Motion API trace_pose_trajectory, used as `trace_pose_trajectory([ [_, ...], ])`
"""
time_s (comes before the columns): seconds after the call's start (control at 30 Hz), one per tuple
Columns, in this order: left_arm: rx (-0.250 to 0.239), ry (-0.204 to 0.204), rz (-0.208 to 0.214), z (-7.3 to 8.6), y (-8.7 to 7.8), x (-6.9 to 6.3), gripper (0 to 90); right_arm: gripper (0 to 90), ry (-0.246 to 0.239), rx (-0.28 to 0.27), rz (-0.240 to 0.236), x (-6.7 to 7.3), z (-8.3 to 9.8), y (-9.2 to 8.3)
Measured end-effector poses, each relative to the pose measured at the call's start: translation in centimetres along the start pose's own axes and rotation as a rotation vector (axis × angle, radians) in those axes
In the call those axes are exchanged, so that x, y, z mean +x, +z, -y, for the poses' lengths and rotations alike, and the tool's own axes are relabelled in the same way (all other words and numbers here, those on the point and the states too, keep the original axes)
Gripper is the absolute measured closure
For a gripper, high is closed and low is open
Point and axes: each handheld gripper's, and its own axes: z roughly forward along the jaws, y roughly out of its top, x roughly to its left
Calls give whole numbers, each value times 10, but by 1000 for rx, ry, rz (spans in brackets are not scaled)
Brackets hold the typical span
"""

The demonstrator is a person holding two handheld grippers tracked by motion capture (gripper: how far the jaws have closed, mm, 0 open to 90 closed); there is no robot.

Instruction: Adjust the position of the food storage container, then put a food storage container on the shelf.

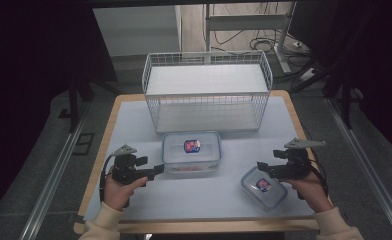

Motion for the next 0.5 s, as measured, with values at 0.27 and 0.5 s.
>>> trace_pose_trajectory([
  [0.27,7,-10,5,-2,0,4,172,136,7,8,1,0,0,2],
  [0.5,2,-20,8,-8,1,4,151,135,27,7,-17,3,-4,2],
])
